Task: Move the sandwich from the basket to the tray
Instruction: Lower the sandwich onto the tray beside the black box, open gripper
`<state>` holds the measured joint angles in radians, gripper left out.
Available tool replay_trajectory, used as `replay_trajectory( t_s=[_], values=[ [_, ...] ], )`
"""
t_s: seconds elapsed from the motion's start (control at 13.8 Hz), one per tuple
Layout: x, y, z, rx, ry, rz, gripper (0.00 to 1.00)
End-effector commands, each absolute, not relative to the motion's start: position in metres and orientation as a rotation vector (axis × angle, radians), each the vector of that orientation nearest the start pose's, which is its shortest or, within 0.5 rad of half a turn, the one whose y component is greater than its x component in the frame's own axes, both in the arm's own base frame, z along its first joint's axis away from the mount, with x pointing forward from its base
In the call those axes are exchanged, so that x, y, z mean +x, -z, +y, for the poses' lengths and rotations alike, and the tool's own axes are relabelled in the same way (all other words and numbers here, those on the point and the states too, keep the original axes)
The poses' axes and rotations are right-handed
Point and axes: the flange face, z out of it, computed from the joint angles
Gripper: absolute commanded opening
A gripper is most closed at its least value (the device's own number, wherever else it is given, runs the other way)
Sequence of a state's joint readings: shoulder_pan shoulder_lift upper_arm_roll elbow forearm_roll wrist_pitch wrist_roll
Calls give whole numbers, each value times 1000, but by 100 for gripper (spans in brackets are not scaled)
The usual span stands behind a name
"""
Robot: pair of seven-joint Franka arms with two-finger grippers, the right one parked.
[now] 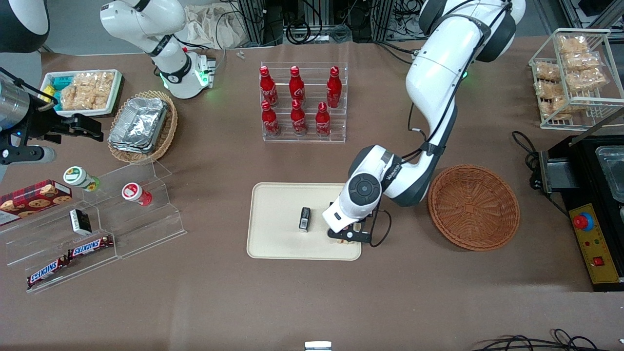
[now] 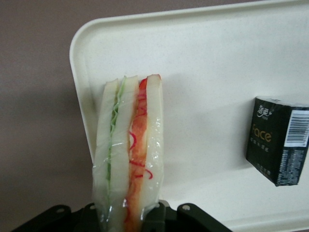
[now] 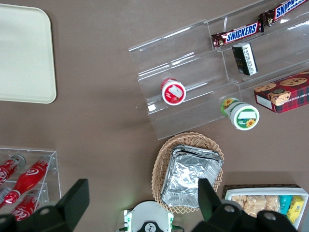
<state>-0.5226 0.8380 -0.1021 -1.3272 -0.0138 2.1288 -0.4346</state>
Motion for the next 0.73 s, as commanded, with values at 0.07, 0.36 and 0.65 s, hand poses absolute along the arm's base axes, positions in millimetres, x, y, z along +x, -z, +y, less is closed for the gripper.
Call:
replay_trajectory(
  t_s=[0.07, 0.36, 0.65],
  values=[
    [614, -228, -423, -3192, -77, 239, 100],
    [620, -255, -417, -3202, -42, 213, 100],
    [620, -335, -384, -3185, 15, 171, 100]
  ],
)
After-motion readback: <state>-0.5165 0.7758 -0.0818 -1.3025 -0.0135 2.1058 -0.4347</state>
